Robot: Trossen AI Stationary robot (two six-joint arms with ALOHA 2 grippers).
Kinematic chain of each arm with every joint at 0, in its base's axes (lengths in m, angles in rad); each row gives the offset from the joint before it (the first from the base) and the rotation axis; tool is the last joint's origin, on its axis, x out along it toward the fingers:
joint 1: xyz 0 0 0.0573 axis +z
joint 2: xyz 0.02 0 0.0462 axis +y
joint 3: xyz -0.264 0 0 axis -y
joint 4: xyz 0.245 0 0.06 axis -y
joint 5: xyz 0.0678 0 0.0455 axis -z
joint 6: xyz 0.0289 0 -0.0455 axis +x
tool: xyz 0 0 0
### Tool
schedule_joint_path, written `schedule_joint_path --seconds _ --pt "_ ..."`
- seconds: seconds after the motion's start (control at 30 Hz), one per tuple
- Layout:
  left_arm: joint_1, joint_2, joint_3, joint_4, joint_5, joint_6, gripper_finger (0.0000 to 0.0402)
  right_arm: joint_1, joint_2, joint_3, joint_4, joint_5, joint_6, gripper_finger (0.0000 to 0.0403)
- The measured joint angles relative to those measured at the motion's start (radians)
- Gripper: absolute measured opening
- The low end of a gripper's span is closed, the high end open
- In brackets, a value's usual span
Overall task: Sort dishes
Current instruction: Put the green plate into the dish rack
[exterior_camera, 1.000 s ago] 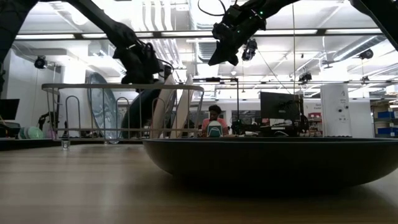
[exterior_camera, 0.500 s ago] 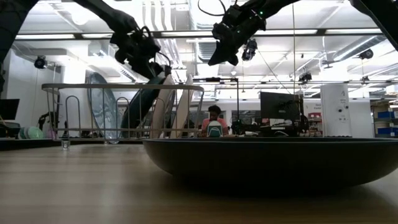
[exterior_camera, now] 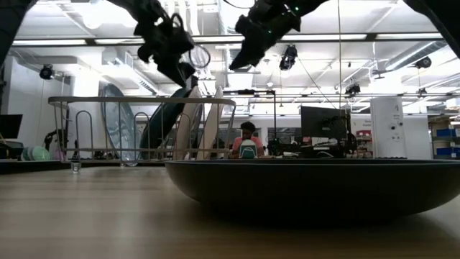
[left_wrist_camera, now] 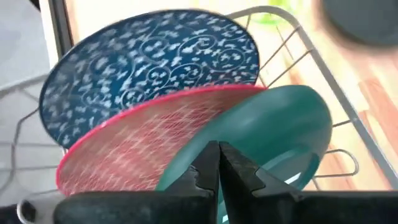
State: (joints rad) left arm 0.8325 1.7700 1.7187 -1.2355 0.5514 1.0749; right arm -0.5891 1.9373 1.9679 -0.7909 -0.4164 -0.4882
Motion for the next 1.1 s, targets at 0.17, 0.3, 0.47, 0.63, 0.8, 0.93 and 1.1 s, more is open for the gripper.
schedule_joint_path --seconds 0.17,0.3,0.47,0.63,0.8,0.93,1.1 --pt "-0.033 -0.079 -0.001 0.010 -0.012 -0.003 0.0000 0.106 0.000 -0.063 0.073 0.050 -0.186 0.0002" --pt "-0.010 -0.160 -0.001 0.021 -0.035 -0.074 0.0000 0.194 0.000 -0.109 0.160 0.133 -0.262 0.0002" --pt "0.002 -0.274 -0.001 0.135 -0.185 -0.159 0.0000 0.283 0.000 -0.162 0.244 0.177 -0.375 0.0002" --pt "0.041 -0.385 -0.001 0.237 -0.229 -0.184 0.0000 0.353 0.000 -0.209 0.290 0.285 -0.402 0.0002" --pt "0.075 -0.459 -0.001 0.340 -0.231 -0.275 0.0000 0.375 0.024 -0.235 0.318 0.318 -0.346 0.0002" --pt "0.082 -0.494 -0.001 0.390 -0.230 -0.318 0.0000 0.376 0.065 -0.240 0.322 0.328 -0.292 0.0002" --pt "0.081 -0.503 -0.001 0.418 -0.230 -0.334 0.0000 0.376 0.096 -0.241 0.331 0.344 -0.269 0.0002"
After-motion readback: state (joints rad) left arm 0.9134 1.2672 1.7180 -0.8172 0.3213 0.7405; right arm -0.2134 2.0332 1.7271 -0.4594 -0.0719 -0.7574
